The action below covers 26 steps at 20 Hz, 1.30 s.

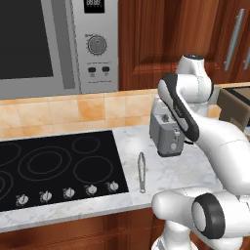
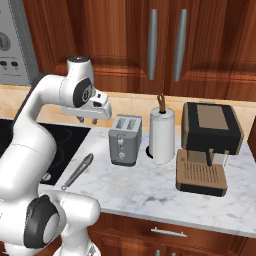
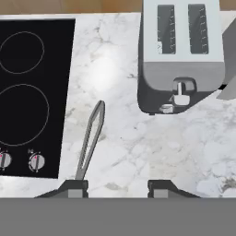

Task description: Pick up the tongs from the counter and place them near the plate next to the oven.

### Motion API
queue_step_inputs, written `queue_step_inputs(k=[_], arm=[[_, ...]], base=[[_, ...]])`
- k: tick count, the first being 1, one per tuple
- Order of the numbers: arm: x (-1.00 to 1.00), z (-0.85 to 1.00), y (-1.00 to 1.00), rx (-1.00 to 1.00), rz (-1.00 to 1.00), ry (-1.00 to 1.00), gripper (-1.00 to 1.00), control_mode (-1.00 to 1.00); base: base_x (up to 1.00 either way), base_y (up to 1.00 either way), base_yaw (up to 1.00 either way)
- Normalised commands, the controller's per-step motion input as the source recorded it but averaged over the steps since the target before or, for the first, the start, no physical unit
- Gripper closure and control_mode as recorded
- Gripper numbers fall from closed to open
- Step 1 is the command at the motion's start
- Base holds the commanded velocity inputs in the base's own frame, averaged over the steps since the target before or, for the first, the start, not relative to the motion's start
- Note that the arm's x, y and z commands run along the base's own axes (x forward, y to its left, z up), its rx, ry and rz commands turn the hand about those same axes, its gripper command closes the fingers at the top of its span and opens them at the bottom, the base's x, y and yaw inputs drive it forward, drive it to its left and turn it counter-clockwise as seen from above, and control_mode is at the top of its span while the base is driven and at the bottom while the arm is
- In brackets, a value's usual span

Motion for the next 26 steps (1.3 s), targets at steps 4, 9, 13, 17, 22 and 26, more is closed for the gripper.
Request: queue_step_inputs(k=[4, 9, 13, 17, 22, 26], arm=[[-0.51, -0.02, 0.04, -0.02, 0.04, -0.17, -1.00, -1.00], [-0.72, -0.36, 0.03, 0.00, 0.06, -0.06, -1.00, -1.00], [-0.10, -0.75, 0.37, 0.00, -0.02, 0.04, -1.00, -1.00], [0.11, -0.63, 0.25, 0.00, -0.16, 0.08, -1.00, -1.00], [0.20, -0.45, 0.15, 0.00, -0.20, 0.09, -1.00, -1.00], [0.09, -0.64, 0.17, 0.00, -0.24, 0.10, -1.00, -1.00]], base=[[0.00, 0.00, 0.00], [0.00, 0.00, 0.00], [0.00, 0.00, 0.00], [0.00, 0.00, 0.00], [0.00, 0.00, 0.00], [0.00, 0.00, 0.00]])
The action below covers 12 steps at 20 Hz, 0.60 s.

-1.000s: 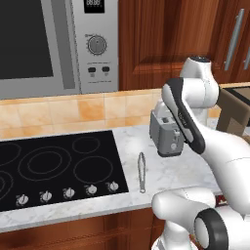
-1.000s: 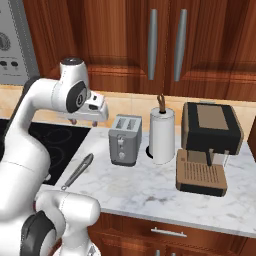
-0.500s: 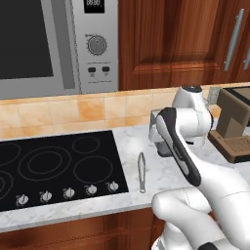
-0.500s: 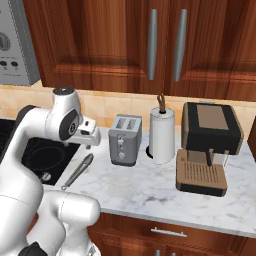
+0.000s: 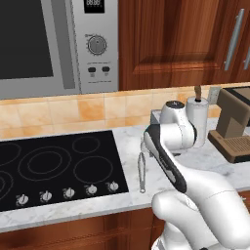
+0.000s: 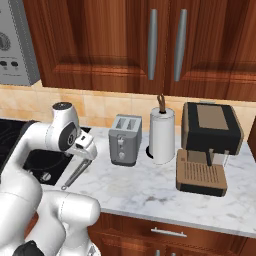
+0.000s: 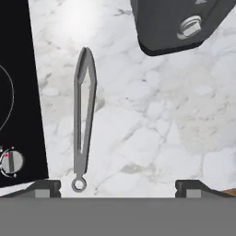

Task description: Pick up the tongs from the counter and place them near the plate next to the oven.

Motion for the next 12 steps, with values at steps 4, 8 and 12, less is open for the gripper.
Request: queue_step_inputs(k=[4, 8, 12], arm=[[0.13, -0.60, 0.30, 0.00, -0.20, 0.21, -1.00, -1.00], [0.16, -0.46, 0.27, 0.00, -0.17, 0.21, -1.00, -1.00], [0.13, -0.30, 0.26, 0.00, -0.13, 0.03, -1.00, -1.00]], base=[[0.00, 0.00, 0.00], [0.00, 0.00, 0.00], [0.00, 0.00, 0.00]])
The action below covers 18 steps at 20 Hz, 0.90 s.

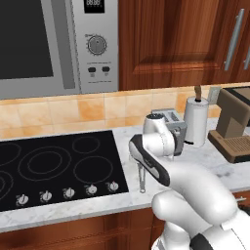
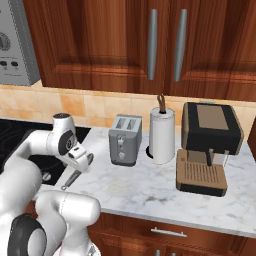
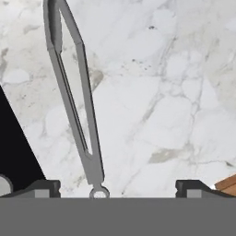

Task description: Pick up the tongs from the counter and place them near the plate next to the oven.

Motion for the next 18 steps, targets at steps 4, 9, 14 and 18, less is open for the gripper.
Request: queue_step_inputs(k=[4, 9, 14, 18], arm=[[0.25, -0.21, 0.03, 0.00, -0.04, 0.02, -1.00, -1.00], [0.41, -0.20, 0.01, 0.00, 0.00, 0.11, -1.00, -1.00], [0.34, -0.35, 0.00, 0.00, 0.00, 0.15, -1.00, -1.00], [0.37, -0.17, 0.04, 0.00, 0.00, 0.18, -1.00, -1.00]], base=[[0.00, 0.00, 0.00], [0.00, 0.00, 0.00], [0.00, 0.00, 0.00], [0.00, 0.00, 0.00]])
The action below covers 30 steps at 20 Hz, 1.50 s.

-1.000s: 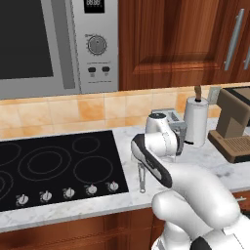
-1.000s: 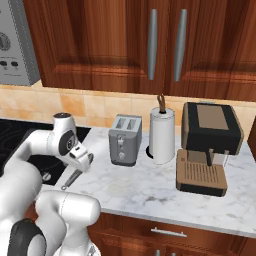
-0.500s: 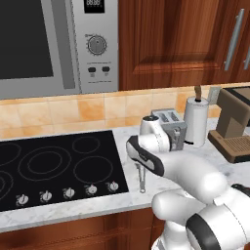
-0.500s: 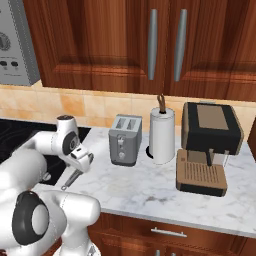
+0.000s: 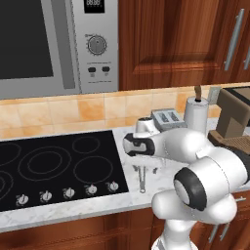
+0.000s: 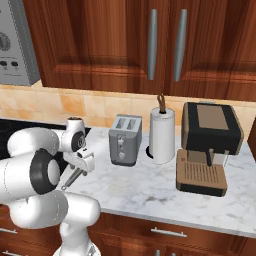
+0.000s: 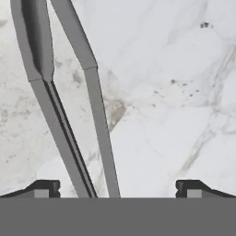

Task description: Pick up the tongs from the counter and place them near the plate next to the oven.

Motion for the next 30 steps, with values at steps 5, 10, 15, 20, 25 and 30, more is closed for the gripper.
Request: queue_step_inputs(k=[5, 10, 15, 20, 25, 30], arm=[[0.23, -0.15, 0.08, 0.00, 0.00, 0.13, -1.00, -1.00], [0.03, -0.22, 0.13, -0.01, 0.00, 0.04, -1.00, -1.00], [-0.04, -0.32, 0.05, -0.01, 0.00, 0.00, -1.00, -1.00], [-0.03, -0.34, 0.02, 0.00, 0.00, 0.00, -1.00, -1.00], [-0.13, -0.43, 0.00, 0.00, 0.00, -0.04, -1.00, -1.00], [-0.32, -0.47, -0.02, 0.00, -0.01, -0.10, 1.00, -1.00]], base=[[0.00, 0.00, 0.00], [0.00, 0.00, 0.00], [0.00, 0.00, 0.00], [0.00, 0.00, 0.00], [0.00, 0.00, 0.00], [0.00, 0.00, 0.00]])
